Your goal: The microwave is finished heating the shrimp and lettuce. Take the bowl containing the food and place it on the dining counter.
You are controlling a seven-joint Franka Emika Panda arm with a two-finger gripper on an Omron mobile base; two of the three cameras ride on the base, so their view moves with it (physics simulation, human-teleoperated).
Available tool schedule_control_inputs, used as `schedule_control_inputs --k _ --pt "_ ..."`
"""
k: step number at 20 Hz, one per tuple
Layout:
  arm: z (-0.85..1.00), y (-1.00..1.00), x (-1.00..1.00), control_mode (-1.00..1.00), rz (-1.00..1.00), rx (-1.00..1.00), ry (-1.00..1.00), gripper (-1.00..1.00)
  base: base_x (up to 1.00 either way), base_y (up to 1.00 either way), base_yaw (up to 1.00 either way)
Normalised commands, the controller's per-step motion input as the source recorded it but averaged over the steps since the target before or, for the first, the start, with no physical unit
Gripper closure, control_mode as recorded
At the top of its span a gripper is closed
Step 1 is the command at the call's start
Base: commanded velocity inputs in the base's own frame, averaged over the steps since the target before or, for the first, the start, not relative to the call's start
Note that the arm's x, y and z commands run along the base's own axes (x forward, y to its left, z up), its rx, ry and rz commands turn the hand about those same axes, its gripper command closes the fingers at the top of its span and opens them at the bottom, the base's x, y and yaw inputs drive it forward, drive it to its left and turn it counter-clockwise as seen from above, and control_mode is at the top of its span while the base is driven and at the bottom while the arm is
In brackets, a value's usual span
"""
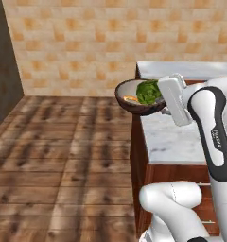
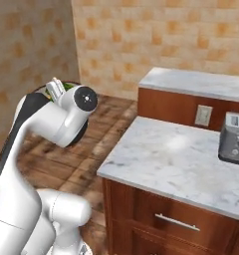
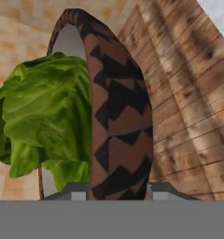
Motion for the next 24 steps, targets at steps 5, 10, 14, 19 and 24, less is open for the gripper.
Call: schedule_control_inputs --k 5,10,14,19,24 --pt "0.00 0.00 0.00 1.00 0.00 0.00 0.00 1.00 0.88 1.00 -0.26" --pt "0.00 0.00 0.00 1.00 0.00 0.00 0.00 1.00 0.64 1.00 -0.38" --pt "0.00 0.00 0.00 1.00 0.00 0.00 0.00 1.00 0.93 1.00 -0.54" --pt "0.00 0.00 0.00 1.00 0.00 0.00 0.00 1.00 1.00 0.91 -0.64" --pt "0.00 0.00 0.00 1.00 0.00 0.00 0.00 1.00 0.95 0.83 -0.71"
